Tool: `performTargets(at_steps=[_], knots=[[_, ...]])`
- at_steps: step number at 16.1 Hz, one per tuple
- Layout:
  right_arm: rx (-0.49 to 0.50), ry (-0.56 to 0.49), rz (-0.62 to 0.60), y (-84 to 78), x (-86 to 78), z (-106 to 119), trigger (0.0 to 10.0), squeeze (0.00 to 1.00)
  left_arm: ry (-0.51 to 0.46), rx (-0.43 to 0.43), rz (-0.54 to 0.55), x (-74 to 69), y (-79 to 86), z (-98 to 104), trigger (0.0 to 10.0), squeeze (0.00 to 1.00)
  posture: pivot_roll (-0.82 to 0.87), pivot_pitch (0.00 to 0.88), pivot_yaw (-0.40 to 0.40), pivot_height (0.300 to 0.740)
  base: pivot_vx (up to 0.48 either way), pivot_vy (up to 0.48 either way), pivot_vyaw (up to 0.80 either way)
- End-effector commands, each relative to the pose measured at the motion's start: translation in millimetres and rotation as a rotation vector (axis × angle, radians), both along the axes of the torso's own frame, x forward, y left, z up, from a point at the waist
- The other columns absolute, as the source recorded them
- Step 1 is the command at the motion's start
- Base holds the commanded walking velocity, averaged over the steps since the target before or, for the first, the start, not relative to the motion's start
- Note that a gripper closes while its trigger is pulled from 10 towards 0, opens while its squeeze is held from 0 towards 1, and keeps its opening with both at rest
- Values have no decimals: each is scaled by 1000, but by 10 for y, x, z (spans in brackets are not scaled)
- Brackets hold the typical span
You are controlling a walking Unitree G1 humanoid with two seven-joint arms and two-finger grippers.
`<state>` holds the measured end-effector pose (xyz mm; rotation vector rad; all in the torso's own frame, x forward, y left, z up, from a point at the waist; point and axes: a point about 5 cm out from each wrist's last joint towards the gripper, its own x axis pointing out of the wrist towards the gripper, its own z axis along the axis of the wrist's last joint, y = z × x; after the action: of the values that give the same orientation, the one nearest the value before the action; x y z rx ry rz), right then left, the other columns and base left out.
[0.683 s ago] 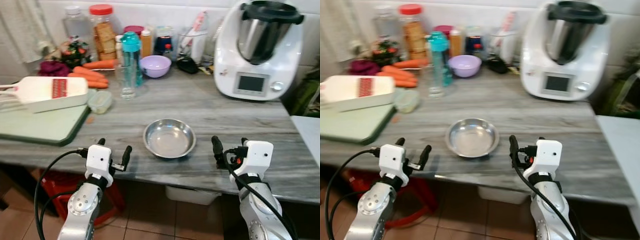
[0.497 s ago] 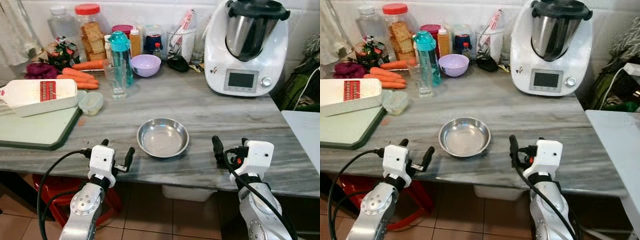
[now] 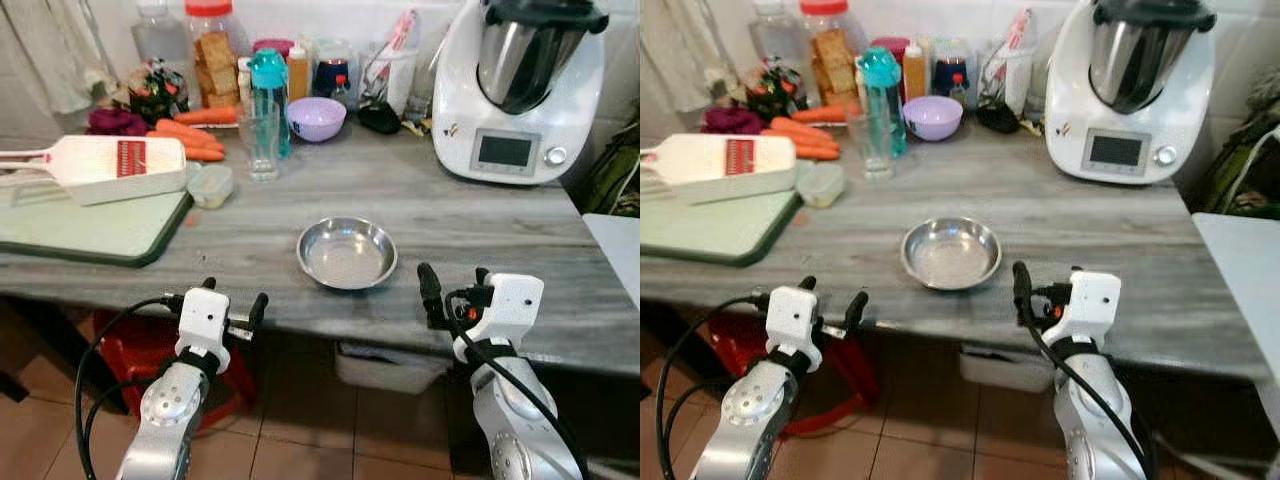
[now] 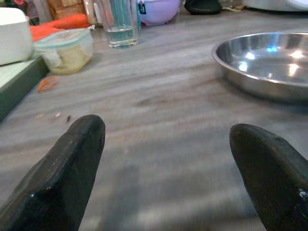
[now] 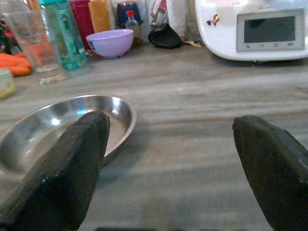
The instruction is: Setting the table
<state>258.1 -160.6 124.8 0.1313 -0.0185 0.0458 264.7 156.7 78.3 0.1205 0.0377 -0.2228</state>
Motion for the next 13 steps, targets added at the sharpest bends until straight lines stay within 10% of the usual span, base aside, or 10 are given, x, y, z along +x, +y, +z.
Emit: performTargets(at_steps=[1,13], knots=[[12,1,11,5,-4,-11,10000,0,14,7,-1,-9,-16,-24,10000,0,25,0,4,740,-322,0,0],[-1,-17,-35,-29,11,-58,10000,0,16,22,-16,-14,-15,-28,10000,0,29,0,9,740,-326,0,0]])
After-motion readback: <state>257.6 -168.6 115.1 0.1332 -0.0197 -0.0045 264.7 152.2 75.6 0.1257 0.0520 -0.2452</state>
